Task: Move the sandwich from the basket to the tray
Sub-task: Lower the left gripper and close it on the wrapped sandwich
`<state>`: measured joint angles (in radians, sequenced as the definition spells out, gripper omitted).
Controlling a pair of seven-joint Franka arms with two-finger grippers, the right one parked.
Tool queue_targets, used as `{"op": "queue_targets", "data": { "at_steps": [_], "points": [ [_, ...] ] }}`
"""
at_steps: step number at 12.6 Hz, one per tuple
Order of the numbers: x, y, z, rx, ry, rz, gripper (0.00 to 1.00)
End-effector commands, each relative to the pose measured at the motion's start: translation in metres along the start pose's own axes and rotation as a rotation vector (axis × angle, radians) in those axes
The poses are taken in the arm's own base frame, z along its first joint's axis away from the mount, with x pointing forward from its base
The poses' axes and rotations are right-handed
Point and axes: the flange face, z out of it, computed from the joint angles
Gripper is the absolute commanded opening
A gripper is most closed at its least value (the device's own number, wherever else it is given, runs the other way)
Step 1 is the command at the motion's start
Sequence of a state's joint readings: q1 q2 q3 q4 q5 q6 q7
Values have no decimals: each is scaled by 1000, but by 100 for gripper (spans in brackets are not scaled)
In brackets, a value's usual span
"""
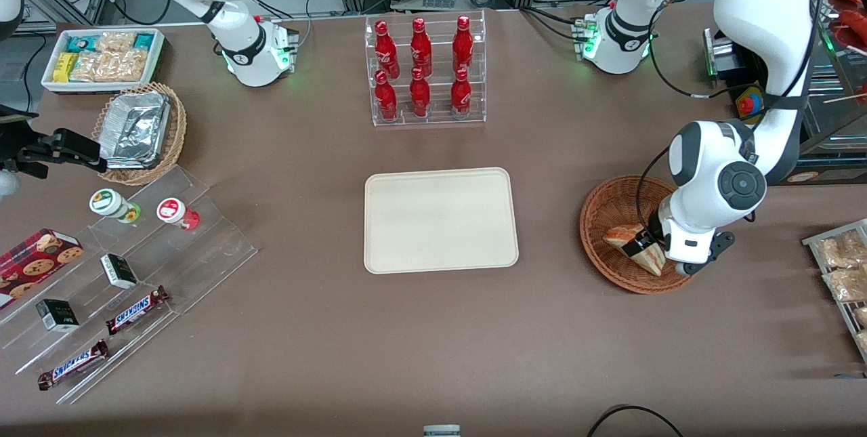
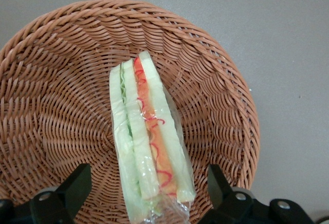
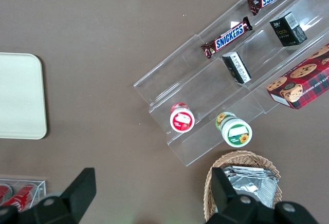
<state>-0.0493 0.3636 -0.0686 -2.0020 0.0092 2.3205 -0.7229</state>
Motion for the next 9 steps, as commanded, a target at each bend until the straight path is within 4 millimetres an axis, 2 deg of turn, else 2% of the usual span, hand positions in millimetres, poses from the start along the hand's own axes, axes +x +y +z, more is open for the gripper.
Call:
{"op": "queue_targets", "data": {
  "at_steps": [1, 2, 3, 5, 6, 8, 9],
  "points": [
    [-2, 9, 14, -5, 21, -32, 97],
    [-9, 15, 17, 2, 19, -13, 91],
    [-8, 15, 17, 10, 27, -5, 76],
    [-8, 13, 19, 16, 26, -1, 13],
    [-6, 12, 16, 16, 28, 3, 0],
    [-3, 10, 6, 48, 52, 36, 0],
    [-2, 10, -6, 85, 57, 60, 0]
  ]
}}
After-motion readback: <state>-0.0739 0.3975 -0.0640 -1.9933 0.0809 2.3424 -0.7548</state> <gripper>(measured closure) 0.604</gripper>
